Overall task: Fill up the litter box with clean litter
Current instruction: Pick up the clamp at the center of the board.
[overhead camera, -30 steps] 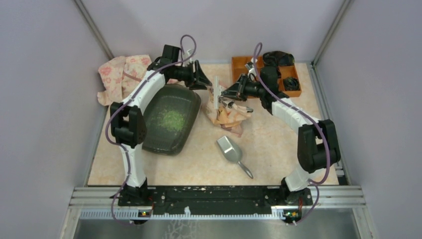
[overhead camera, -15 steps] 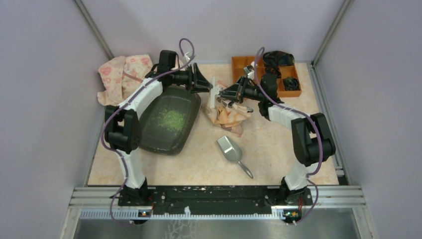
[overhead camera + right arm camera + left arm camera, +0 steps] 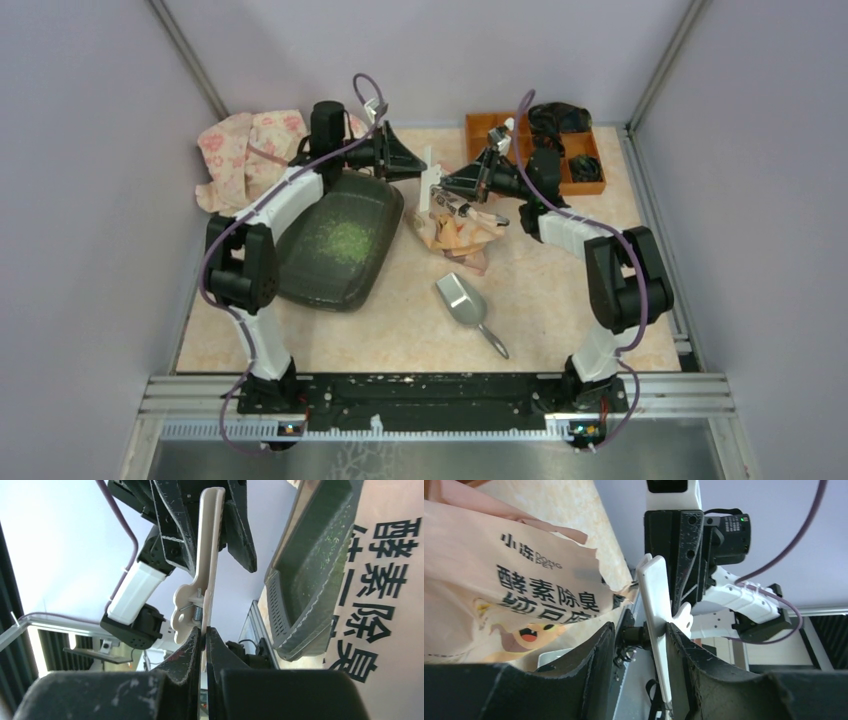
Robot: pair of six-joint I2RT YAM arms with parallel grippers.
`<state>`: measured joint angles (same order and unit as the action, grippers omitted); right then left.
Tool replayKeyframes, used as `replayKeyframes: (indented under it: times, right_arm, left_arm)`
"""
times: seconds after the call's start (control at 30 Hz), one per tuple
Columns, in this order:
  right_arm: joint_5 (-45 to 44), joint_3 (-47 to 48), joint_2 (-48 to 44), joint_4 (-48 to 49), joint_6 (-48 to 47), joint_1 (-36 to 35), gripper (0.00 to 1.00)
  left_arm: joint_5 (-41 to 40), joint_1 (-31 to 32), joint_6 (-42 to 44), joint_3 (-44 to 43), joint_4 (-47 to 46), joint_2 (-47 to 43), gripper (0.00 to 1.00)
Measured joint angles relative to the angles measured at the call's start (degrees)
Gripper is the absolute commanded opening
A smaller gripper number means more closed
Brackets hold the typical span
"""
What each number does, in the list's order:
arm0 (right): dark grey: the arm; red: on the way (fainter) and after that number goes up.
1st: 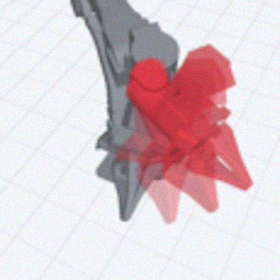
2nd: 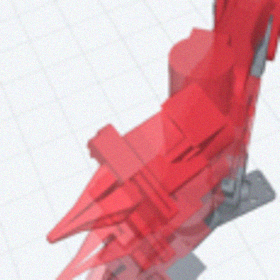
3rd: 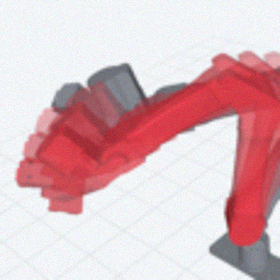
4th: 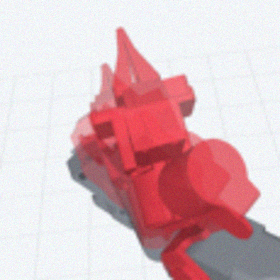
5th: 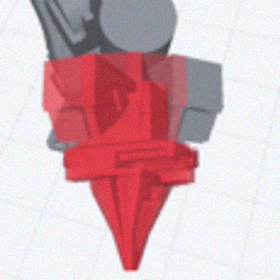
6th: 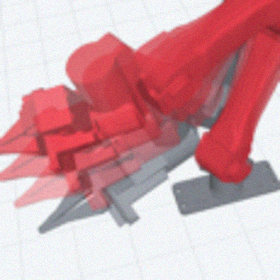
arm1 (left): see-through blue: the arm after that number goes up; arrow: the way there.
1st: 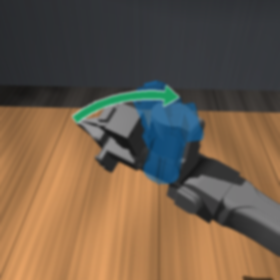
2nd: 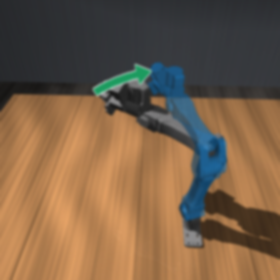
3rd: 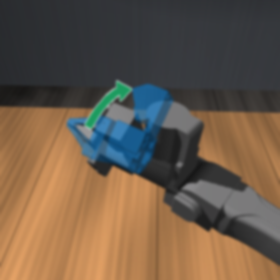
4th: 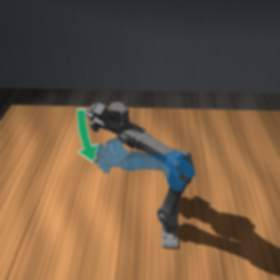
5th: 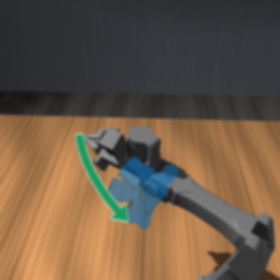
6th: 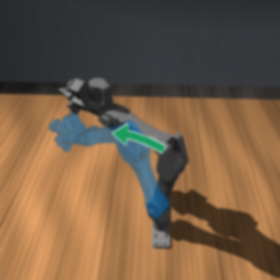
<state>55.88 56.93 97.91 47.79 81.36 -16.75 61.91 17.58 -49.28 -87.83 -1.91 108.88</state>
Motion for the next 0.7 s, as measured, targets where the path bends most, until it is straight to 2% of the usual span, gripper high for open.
replayKeyframes:
  times: [0.27,0.57,0.6,0.7]
  right_arm:
    - [1.18,0.00,0.24,4.96,4.04,-0.37,0.00]
    - [2.03,0.07,0.24,6.03,4.20,-1.88,0.00]
    - [2.21,0.07,0.24,5.99,4.20,-2.25,0.00]
    - [2.36,0.07,0.24,5.92,4.17,-2.93,0.00]
  left_arm:
    - [2.25,-0.20,-9.60,4.55,-13.05,-1.44,0.49]
    - [2.43,-0.17,-15.32,5.40,-19.56,-1.44,0.53]
    - [2.43,-0.17,-15.69,5.46,-20.04,-1.44,0.51]
    - [2.40,-0.17,-16.68,5.49,-20.79,-1.44,0.32]
